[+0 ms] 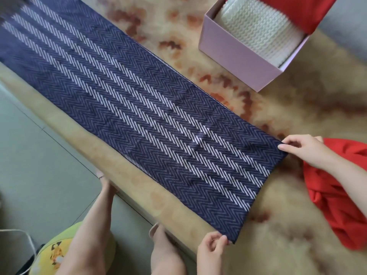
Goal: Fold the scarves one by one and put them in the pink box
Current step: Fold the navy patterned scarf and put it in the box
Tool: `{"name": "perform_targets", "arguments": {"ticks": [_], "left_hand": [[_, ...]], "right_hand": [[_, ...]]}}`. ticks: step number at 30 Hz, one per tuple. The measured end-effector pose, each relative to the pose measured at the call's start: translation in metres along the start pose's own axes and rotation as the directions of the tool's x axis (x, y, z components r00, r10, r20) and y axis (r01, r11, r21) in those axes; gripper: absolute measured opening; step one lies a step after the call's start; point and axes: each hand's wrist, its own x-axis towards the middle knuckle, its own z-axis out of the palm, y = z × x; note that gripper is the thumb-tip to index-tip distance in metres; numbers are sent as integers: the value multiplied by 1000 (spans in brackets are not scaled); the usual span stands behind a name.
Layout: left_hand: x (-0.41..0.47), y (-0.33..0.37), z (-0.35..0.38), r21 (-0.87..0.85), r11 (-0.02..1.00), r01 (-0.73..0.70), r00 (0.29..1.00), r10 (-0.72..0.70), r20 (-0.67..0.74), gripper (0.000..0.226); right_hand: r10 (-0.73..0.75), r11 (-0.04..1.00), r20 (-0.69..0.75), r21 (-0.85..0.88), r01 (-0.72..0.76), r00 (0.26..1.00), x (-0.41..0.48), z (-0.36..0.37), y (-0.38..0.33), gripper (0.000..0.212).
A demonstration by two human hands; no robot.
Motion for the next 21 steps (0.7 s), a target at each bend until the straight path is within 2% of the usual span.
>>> {"name": "perform_targets", "arguments": {"ticks": [3, 6, 10, 13, 16, 21], "left_hand": [[1, 4, -1, -9, 1000, 23, 1000, -23, 21, 9], [0, 7, 1, -39, 997, 64, 997, -62, 35, 13], [-2, 11, 4, -151, 983, 108, 994, -105, 30, 11], [-2, 11, 8, -221, 967, 127, 992, -118, 54, 12], [0, 10, 9, -212, 971, 114, 993, -106, 51, 17], [9, 6, 10, -156, 985, 66, 998, -68, -5, 17]], "right_hand": [[18, 999, -1, 39, -18, 1000, 0, 6, -1, 11], [54, 995, -58, 85, -49, 997, 2, 11, -2, 14], [75, 990, -105, 130, -61, 992, 5, 15, -4, 21], [65, 994, -145, 91, -52, 987, 8, 18, -11, 23], [93, 978, -143, 201, -63, 985, 16, 26, -15, 19], [164, 984, -247, 110, -140, 955, 26, 36, -3, 28]]}}
